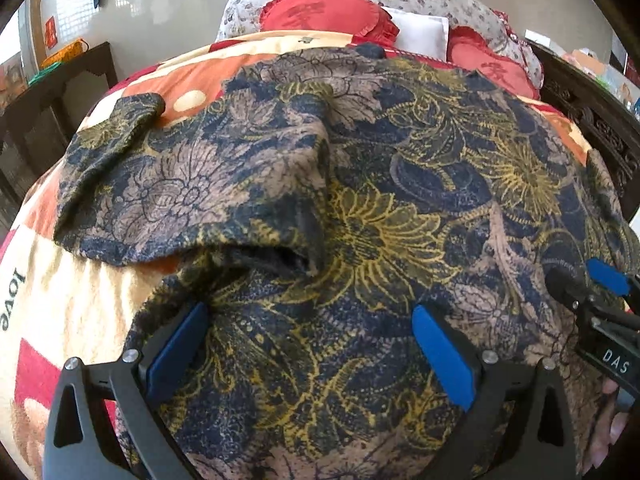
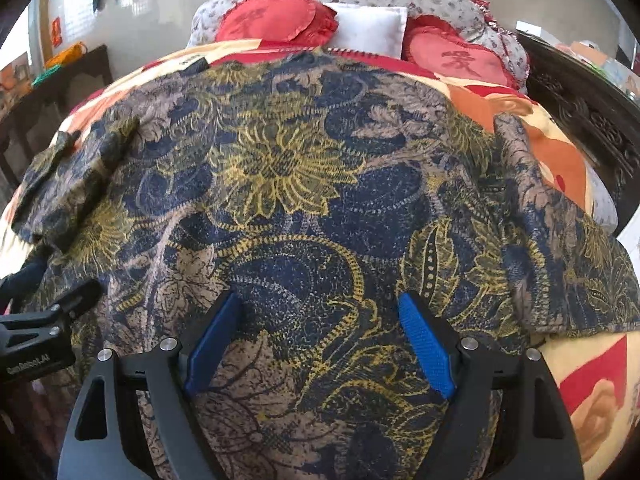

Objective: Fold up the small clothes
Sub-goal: 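Grasp the shirt sleeve with the left tool and lift it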

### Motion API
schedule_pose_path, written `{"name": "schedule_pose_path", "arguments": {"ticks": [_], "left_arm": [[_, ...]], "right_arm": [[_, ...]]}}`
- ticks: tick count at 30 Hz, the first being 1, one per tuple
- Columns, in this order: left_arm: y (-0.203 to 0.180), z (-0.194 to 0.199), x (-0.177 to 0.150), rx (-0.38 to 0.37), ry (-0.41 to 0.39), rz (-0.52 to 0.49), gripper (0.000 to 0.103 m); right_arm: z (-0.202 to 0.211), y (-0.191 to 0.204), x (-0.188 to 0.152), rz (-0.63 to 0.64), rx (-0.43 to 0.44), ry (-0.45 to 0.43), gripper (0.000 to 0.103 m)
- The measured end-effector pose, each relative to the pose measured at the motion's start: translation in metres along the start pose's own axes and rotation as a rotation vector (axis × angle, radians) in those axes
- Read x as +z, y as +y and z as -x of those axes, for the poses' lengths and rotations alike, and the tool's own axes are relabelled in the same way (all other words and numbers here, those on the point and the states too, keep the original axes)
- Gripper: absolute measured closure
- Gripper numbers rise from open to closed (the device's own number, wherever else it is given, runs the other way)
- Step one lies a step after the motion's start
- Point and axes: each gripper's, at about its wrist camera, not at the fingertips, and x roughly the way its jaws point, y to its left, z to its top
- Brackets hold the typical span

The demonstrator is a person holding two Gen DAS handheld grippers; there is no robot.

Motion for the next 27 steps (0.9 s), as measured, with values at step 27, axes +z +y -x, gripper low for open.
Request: {"name": "schedule_pose_path", "arguments": {"ticks": [27], "left_arm": [[0.156,-0.085,0.155,0.21,0.085,-0.149,0.004]], "right_arm": [[-0.004,0.003,0.0,-0.007,-0.024,-0.015,0.029]]}}
